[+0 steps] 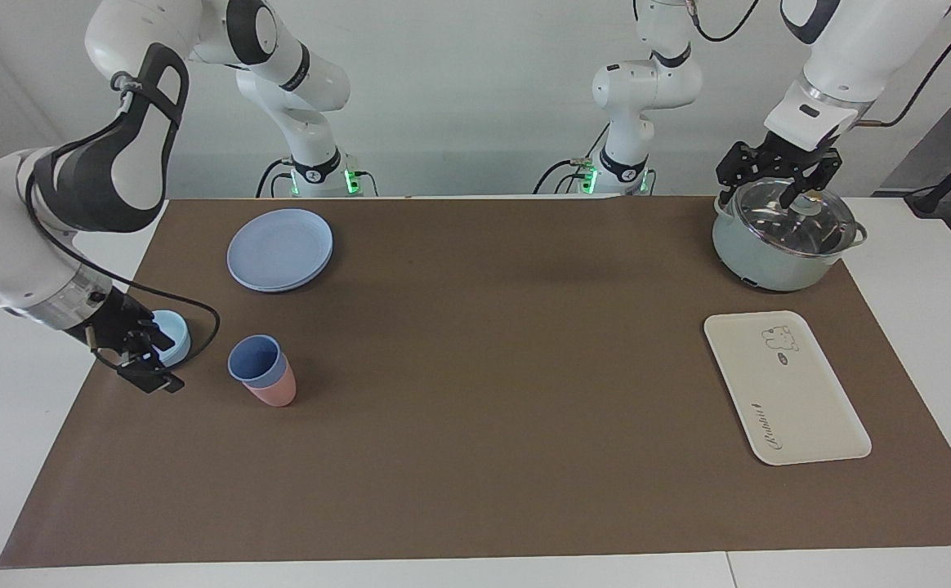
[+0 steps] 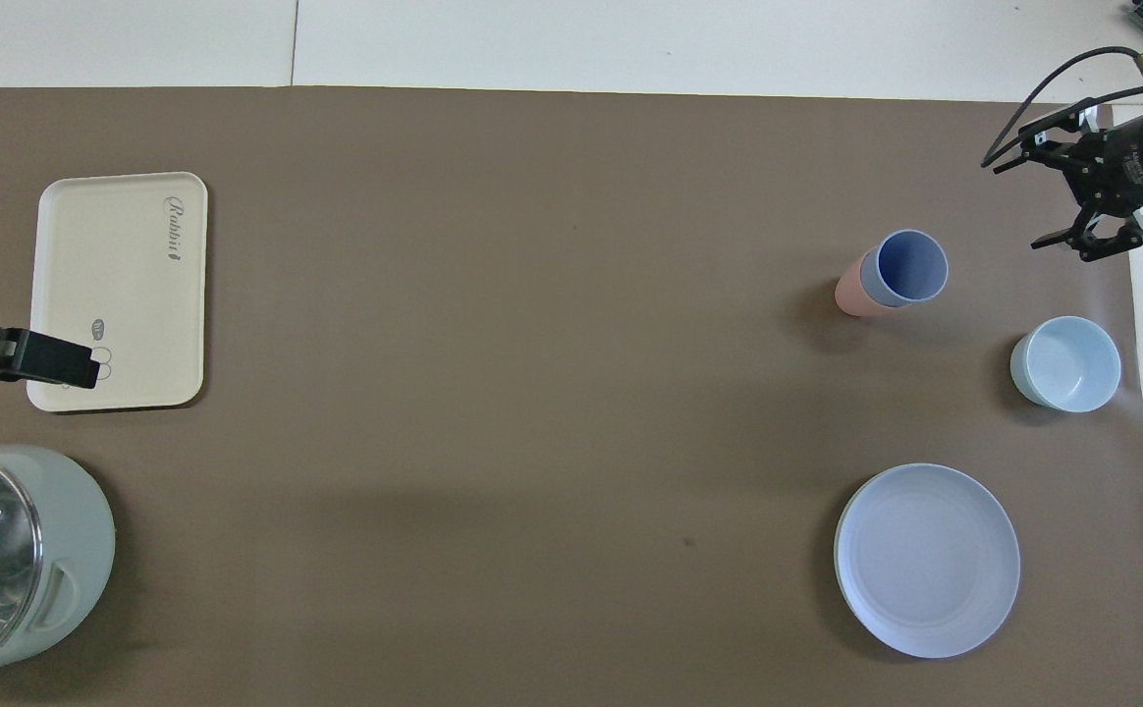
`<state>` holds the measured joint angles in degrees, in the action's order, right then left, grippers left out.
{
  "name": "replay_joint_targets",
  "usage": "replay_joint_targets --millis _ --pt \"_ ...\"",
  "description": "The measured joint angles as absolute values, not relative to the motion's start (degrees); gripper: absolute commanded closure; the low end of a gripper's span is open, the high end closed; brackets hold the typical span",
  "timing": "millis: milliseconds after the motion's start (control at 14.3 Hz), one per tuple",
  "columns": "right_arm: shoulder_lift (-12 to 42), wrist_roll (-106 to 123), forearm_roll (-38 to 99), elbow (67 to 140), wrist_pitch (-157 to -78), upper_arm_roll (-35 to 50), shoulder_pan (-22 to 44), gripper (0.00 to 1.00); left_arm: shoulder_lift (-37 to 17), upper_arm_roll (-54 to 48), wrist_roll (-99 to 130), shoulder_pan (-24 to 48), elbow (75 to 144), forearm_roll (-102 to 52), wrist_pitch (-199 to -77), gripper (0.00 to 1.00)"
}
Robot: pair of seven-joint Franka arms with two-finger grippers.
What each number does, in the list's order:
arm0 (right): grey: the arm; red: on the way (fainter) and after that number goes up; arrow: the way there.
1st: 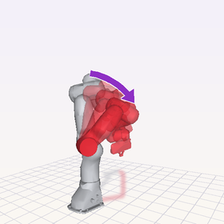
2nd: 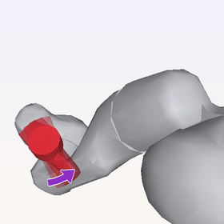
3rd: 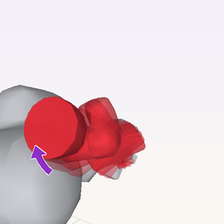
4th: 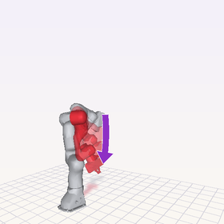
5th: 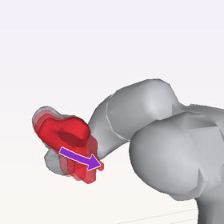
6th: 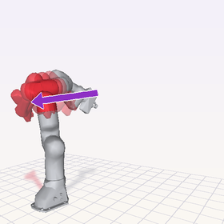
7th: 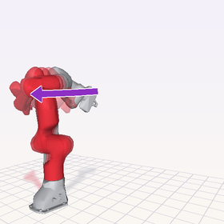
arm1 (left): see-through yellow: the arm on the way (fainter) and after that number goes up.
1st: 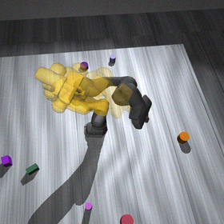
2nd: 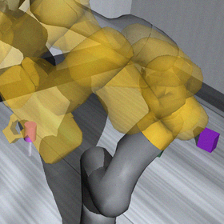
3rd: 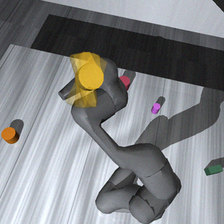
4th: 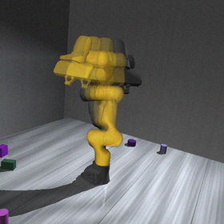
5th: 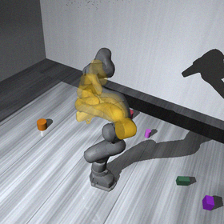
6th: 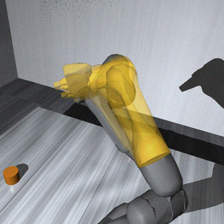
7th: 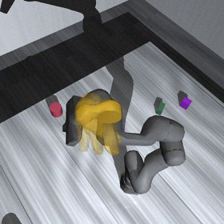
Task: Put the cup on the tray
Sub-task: 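Move the right gripper over the blue cup and grasp it, then lift the blue cup with the right gripper toward the table center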
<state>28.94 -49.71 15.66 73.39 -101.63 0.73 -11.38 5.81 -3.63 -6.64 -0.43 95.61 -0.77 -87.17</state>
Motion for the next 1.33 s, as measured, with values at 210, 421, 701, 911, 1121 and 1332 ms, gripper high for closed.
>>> replay_joint_targets --millis 210,421,701,911,1121,1332 --pt "33.63 -51.33 21.85 73.37 -101.90 0.71 -13.44 0.07 5.81 -3.63 -6.64 -0.43 95.61 -0.77 -87.17 0.00" --pt "37.93 -51.33 26.79 73.28 -102.38 0.82 -14.43 0.07 5.81 -3.63 -6.64 -0.43 95.61 -0.77 -87.17 0.00" --pt "39.87 -51.38 30.69 74.62 -102.29 1.09 -13.88 0.06 5.81 -3.63 -6.64 -0.43 95.61 -0.77 -87.17 0.00" --pt "39.78 -51.43 33.75 78.06 -102.27 1.21 -13.70 0.04 5.81 -3.63 -6.64 -0.43 95.61 -0.77 -87.17 0.00" --pt "39.29 -51.43 34.73 80.27 -101.83 1.17 -13.99 0.03 5.81 -3.63 -6.64 -0.43 95.61 -0.77 -87.17 0.00" --pt "38.56 -51.43 34.76 81.08 -100.85 1.21 -13.95 0.03 5.81 -3.63 -6.64 -0.43 95.61 -0.77 -87.17 0.00"
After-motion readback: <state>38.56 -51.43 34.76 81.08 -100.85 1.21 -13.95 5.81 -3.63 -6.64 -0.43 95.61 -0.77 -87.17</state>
